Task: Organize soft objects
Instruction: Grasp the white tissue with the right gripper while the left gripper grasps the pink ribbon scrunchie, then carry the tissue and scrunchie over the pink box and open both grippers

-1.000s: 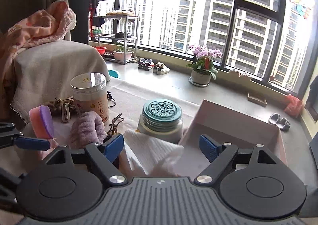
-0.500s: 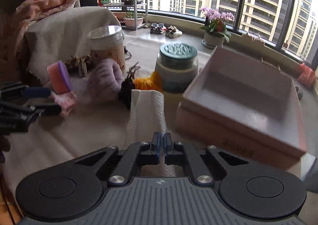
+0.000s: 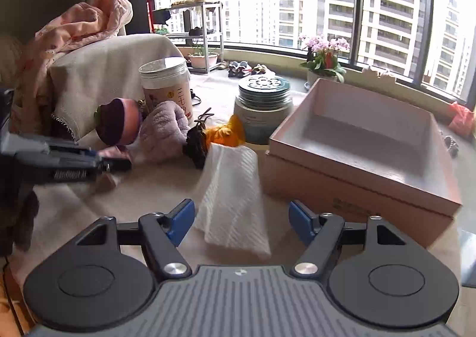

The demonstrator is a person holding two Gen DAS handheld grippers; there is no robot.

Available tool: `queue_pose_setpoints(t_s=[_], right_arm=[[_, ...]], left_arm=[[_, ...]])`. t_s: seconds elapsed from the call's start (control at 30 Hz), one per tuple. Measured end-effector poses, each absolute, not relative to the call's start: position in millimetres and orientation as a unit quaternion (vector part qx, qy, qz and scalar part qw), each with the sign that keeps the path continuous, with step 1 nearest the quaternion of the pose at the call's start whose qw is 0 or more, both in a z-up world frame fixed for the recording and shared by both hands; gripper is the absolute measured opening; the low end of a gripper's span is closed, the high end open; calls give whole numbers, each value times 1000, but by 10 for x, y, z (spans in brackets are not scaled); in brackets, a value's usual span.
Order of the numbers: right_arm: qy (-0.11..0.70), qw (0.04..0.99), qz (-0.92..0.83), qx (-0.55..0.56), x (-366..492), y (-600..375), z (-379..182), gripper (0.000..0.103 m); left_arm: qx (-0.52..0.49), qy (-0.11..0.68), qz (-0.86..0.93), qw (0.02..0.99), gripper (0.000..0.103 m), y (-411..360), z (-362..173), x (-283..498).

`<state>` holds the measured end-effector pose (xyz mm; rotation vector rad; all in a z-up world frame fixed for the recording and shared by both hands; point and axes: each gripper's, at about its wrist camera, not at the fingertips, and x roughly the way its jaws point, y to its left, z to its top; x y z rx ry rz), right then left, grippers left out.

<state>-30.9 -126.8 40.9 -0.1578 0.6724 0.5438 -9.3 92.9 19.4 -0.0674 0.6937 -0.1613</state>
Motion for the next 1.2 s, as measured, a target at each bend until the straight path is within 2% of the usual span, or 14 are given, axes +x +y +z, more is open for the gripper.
queue_pose_setpoints(t_s=[0.1, 0.13, 0.17, 0.2, 0.23, 0.27, 0.5, 0.63, 0.8, 0.93, 1.03, 1.07, 1.1, 1.2], right_arm=[[343, 900, 261, -70, -72, -1091, 298, 69], [349, 897, 261, -73, -14, -1044, 256, 59], [356, 894, 261, -82, 34, -988, 201, 35], [365, 889, 258, -94, 56, -957, 164, 22], [371, 888, 254, -101, 56, -939, 153, 10], [369, 888, 254, -98, 27, -957, 181, 7], [344, 905, 236, -82, -605, -1473, 735, 5], [323, 922, 205, -67, -934, -1877, 1085, 5], [255, 948, 186, -45, -969, -2217, 1680, 5], [223, 957, 184, -27, -621, -2331, 2022, 5], [230, 957, 178, -14, -181, -2378, 2113, 5], [235, 956, 174, -14, -24, -2389, 2101, 5], [244, 954, 173, -12, 147, -2383, 2067, 5], [288, 941, 175, -5, 715, -2295, 1820, 5]], left_arm=[[-41, 344, -133, 929, 19, 787, 216, -183], [-43, 344, -150, 926, 19, 744, 230, -225], [-43, 346, -164, 923, 19, 698, 242, -257], [-42, 348, -177, 920, 19, 646, 252, -281], [-39, 351, -188, 917, 19, 599, 266, -307], [-35, 352, -200, 914, 19, 540, 286, -341], [-11, 344, -281, 896, 19, 83, 498, -563], [-18, 326, -320, 889, 19, -152, 838, -520], [-17, 274, -330, 903, 19, -405, 1409, -107], [-74, 272, -341, 897, 19, -539, 1603, 495], [-116, 281, -352, 885, 22, -633, 1523, 1021], [-121, 292, -351, 882, 27, -678, 1419, 1208], [-109, 313, -341, 880, 31, -747, 1288, 1387], [6, 358, -279, 891, 31, -991, 886, 1698]])
